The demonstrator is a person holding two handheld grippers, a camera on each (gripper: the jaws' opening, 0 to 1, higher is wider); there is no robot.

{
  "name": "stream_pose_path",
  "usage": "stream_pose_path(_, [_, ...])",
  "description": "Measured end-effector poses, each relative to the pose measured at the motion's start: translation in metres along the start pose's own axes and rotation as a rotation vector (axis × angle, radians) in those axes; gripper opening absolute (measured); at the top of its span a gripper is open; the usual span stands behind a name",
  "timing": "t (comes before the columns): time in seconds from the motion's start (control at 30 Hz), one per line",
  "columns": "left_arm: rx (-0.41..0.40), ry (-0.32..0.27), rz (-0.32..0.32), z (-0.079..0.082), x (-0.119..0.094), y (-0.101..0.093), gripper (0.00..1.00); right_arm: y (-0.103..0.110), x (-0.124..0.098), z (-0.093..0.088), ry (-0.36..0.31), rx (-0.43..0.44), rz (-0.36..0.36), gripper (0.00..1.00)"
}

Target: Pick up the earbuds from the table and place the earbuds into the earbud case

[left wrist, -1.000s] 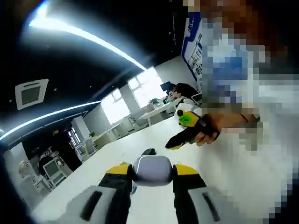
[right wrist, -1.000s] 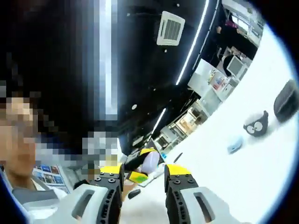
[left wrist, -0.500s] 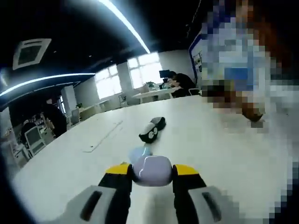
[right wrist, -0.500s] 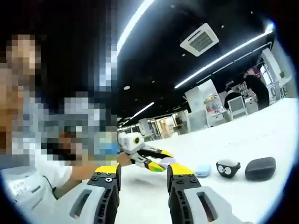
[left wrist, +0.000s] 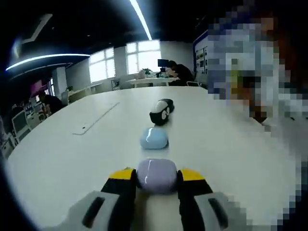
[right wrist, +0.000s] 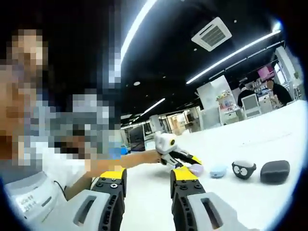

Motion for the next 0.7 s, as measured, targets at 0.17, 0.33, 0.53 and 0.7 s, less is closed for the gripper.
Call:
stream_pose_path(0.17, [0.0, -0.017, 0.036, 0.005, -0.006, 0.005, 0.45, 0.008, 0.004, -0.003, 0.054, -0.053, 0.003, 0.34])
stream_pose_path(0.33, [-0.005, -0.1, 0.078, 0.032, -0.032, -0.005, 0.64, 0.011, 0.003, 0.0, 0.071, -0.075, -0.02, 0.35])
stream_pose_path(0.53, [-0.126, -0.218, 0.209, 0.078, -0.089, -0.036, 0.63, -0.001, -0.012, 0.01, 0.078, -0.124, -0.158, 0.34])
stream_pose_path(0.7, [-0.195, -0.279, 0.301, 0.097, -0.131, -0.068, 0.52, -0.005, -0.027, 0.017, 0.13, -0.229, -0.25, 0.4])
Point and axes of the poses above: the point that each gripper's makers call its tool centre point, and the gripper's own axes: x roughly forward along the fingers, y roughly to its left, z roughly out of its top, the point moved 2 cm from there along -x, roughly backward along the fingers, and after that the axes turned 13 degrees about z, right-handed, at the moved point
